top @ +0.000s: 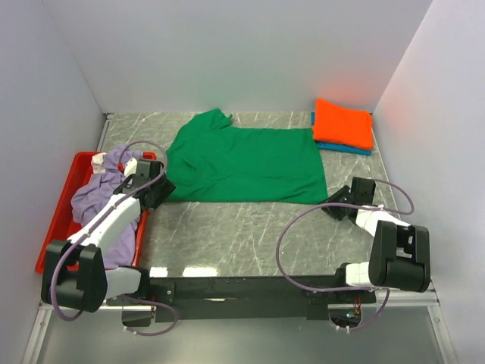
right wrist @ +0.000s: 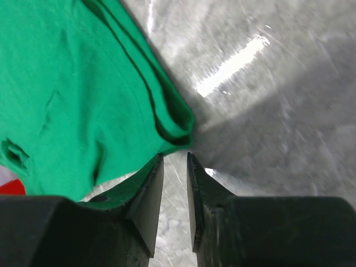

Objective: Fold and stack the t-shirts
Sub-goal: Fold the tshirt

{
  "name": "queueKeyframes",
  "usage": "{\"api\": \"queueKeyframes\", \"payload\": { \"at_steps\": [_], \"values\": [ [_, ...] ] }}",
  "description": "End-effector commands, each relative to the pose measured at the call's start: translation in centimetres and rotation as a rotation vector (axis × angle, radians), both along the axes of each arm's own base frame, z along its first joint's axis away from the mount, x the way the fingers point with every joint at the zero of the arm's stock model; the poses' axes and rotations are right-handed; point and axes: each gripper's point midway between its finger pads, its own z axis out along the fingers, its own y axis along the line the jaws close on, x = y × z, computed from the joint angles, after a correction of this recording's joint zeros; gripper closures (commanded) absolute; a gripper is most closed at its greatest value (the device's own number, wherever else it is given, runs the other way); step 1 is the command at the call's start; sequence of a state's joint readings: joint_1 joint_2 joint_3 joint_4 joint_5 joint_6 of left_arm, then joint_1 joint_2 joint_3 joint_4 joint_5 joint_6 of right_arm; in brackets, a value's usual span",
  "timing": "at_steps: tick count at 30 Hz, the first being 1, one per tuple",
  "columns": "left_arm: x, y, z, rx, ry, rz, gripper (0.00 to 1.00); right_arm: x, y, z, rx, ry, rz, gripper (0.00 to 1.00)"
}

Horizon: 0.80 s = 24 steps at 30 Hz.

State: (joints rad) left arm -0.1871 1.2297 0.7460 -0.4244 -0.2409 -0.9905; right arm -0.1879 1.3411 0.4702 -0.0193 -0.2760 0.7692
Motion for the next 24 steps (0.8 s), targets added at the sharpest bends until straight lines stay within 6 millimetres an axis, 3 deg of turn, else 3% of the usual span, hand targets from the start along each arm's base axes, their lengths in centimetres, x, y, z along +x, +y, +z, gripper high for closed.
{"api": "queueKeyframes", "payload": {
  "at_steps": [1, 10, 17, 24],
  "values": [
    [0.6, 0.4, -0.6, 0.016, -0.010, 0.029, 0.37, 1.4, -0.3, 0.4, -0.001, -0.040, -0.008, 0.69],
    [2.4, 0.0, -2.1, 0.014, 0.011, 0.041, 0.48, 2.1, -0.2, 0.5, 0.005, -0.043, 0.006, 0.81],
    [3.0, 0.1, -3.6, 0.060, 0.049, 0.064, 0.51, 2.5, -0.3, 1.1, 0.000, -0.050, 0.018, 0.91],
    [3.8, 1.0, -3.2, 0.108, 0.025, 0.098, 0.50, 2.8, -0.6, 1.7, -0.020, -0.064, 0.017, 1.00]
  ]
}}
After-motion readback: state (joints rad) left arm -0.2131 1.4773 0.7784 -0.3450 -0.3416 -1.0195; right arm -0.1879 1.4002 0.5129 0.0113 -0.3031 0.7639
